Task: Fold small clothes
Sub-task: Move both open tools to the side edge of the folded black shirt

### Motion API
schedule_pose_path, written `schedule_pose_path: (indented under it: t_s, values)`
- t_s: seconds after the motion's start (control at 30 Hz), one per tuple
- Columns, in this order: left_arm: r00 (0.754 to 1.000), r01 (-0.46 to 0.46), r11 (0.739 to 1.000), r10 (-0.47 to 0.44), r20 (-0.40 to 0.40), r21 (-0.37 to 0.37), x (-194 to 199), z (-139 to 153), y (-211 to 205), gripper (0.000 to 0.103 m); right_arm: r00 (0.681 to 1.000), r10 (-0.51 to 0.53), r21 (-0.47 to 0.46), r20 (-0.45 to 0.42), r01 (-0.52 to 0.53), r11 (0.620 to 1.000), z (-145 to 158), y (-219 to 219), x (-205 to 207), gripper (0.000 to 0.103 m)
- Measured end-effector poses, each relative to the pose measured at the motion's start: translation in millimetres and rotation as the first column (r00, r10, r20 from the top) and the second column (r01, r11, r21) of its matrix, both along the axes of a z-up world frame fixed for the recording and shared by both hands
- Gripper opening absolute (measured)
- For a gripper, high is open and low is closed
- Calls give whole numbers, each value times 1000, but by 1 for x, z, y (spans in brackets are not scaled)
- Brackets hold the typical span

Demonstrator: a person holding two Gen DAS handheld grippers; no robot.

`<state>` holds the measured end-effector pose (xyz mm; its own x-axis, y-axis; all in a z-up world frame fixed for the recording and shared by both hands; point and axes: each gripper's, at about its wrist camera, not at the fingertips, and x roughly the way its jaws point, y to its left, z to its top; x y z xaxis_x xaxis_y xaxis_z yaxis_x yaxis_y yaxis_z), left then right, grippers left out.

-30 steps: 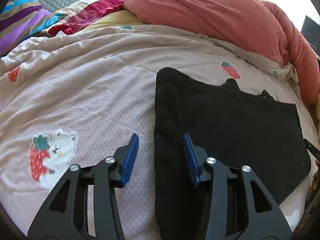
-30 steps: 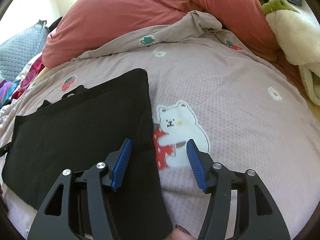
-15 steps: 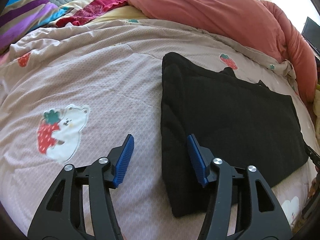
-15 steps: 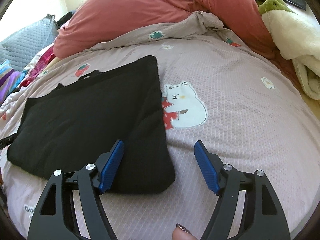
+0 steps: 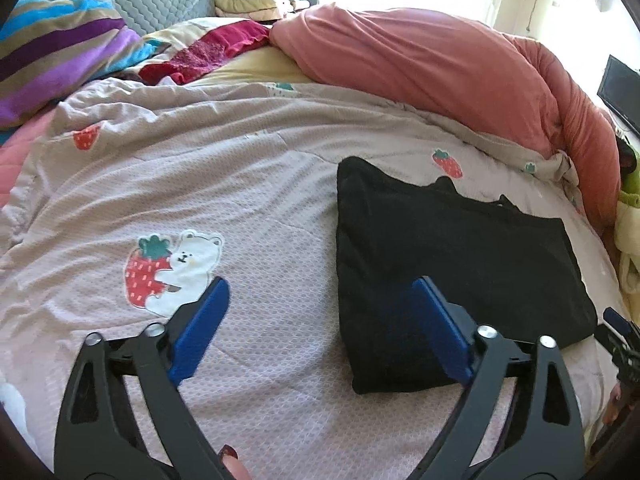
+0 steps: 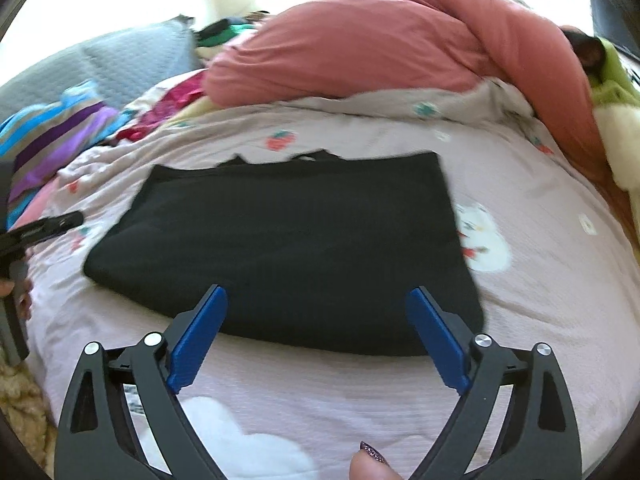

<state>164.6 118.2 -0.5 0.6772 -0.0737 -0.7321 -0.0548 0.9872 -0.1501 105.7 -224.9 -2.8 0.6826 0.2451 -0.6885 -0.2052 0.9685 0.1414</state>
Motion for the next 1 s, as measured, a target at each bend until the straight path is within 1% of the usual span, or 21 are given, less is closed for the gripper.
schedule_pose_path:
  t_s: [0.03,0.17,0.33,0.5,0.63,0.8,1.0]
  values:
    - [1000,-7,1000,7,7,1,-1,2,2,93,1000,16,-4,8,-16,1000,2,7,-1,94]
    - [999,-31,1000,31,19,-1,-2,6,11,93,994,105,-36,42,-104,994,9,42,-4,95]
    - [998,-56,998,56,8,-2,0,5,19,93,977,208,-48,43,-206,977,8,82,-5,95]
    - [997,-78,997,78,4,1,3,5,25,93,949,308,-110,65,-300,948,5,125,-10,95]
    - [995,-97,995,97,-6,6,8,2,30,93,919,390,-166,51,-378,911,-3,158,-8,95]
    - [994,-106,994,106,-13,13,15,-1,33,93,898,437,-227,51,-416,881,-13,182,-7,95]
    - [994,-102,994,103,-35,28,27,-7,31,93,893,449,-270,33,-424,864,-24,195,1,95]
